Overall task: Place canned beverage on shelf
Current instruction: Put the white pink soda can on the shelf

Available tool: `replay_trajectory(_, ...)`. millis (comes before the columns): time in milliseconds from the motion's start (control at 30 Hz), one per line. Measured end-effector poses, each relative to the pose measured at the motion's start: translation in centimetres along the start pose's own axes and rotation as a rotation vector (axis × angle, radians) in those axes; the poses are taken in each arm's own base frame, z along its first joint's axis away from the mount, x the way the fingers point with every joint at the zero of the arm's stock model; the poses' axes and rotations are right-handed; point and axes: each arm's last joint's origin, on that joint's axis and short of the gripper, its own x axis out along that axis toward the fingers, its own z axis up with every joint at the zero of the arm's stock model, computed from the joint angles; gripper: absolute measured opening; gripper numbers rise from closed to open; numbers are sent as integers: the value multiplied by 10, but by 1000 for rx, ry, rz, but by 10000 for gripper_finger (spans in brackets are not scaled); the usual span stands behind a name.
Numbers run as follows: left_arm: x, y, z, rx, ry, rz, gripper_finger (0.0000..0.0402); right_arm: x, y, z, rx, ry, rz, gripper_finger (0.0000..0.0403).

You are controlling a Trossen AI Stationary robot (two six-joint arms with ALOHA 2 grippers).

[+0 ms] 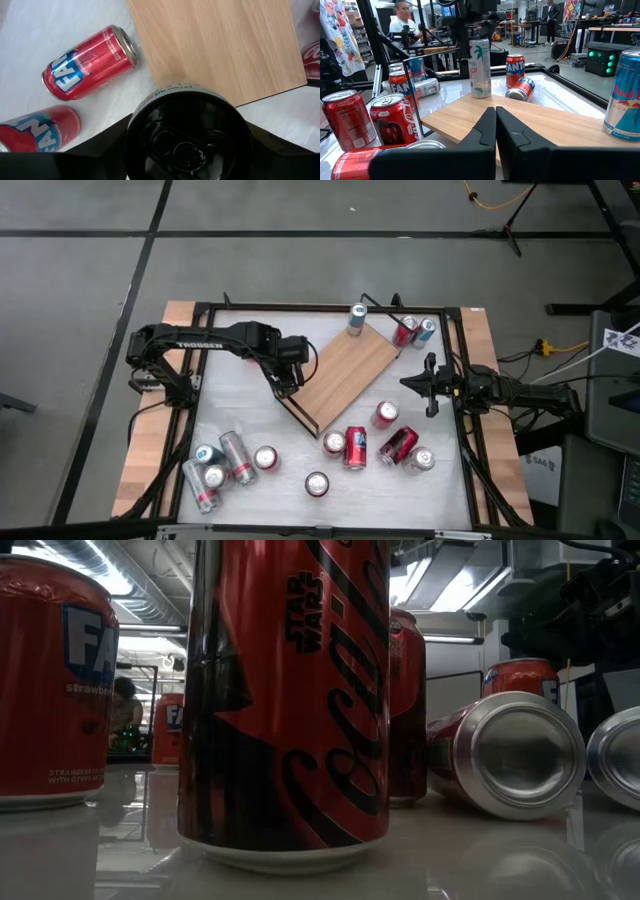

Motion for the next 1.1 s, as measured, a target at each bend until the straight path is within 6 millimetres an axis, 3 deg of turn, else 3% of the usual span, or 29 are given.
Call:
replay_trajectory(200, 3, -1, -1, 0, 21, -12, 288, 0, 0, 0, 0, 0, 0, 0)
replay_trajectory(567, 0, 0, -1, -1, 6, -13, 292, 0, 0, 0, 0, 0, 0, 0)
replay_trajectory(1100, -28, 7, -6, -40, -129, -65, 293, 0, 0, 0, 0, 0, 0, 0)
